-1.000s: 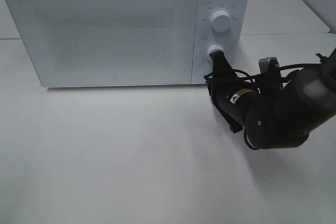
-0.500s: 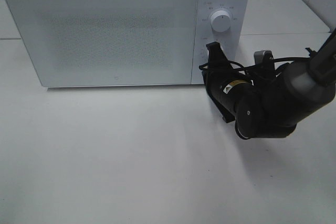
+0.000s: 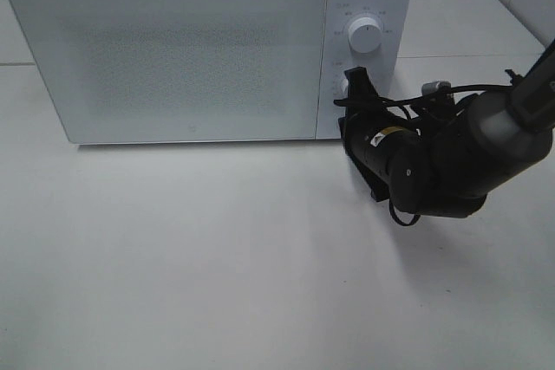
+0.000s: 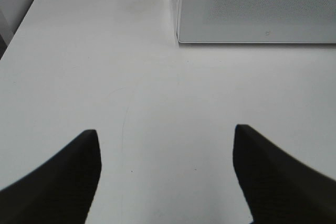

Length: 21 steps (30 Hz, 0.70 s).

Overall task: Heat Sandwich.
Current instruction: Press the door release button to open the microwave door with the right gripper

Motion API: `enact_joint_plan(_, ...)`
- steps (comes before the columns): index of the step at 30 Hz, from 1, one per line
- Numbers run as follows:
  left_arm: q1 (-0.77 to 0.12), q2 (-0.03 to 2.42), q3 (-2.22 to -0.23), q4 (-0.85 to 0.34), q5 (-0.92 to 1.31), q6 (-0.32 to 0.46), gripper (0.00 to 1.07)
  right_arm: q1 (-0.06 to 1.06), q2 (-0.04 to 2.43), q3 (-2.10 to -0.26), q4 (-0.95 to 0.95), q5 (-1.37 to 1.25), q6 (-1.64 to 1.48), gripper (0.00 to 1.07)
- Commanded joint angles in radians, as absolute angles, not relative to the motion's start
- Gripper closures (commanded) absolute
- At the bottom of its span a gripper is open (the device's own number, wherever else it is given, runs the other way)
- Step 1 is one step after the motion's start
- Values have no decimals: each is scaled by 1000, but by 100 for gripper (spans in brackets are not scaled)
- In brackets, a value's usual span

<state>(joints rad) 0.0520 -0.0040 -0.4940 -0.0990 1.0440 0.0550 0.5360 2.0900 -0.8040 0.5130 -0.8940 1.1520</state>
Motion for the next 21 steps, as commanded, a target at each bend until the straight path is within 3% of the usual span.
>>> enact_joint_plan(1, 50, -20, -491, -102, 1036, 52, 41, 520, 2087, -814, 550, -878, 1134, 105)
enact_joint_plan(21, 50, -20, -491, -102, 1036, 52, 41, 512, 2130, -849, 505, -875, 1152, 106)
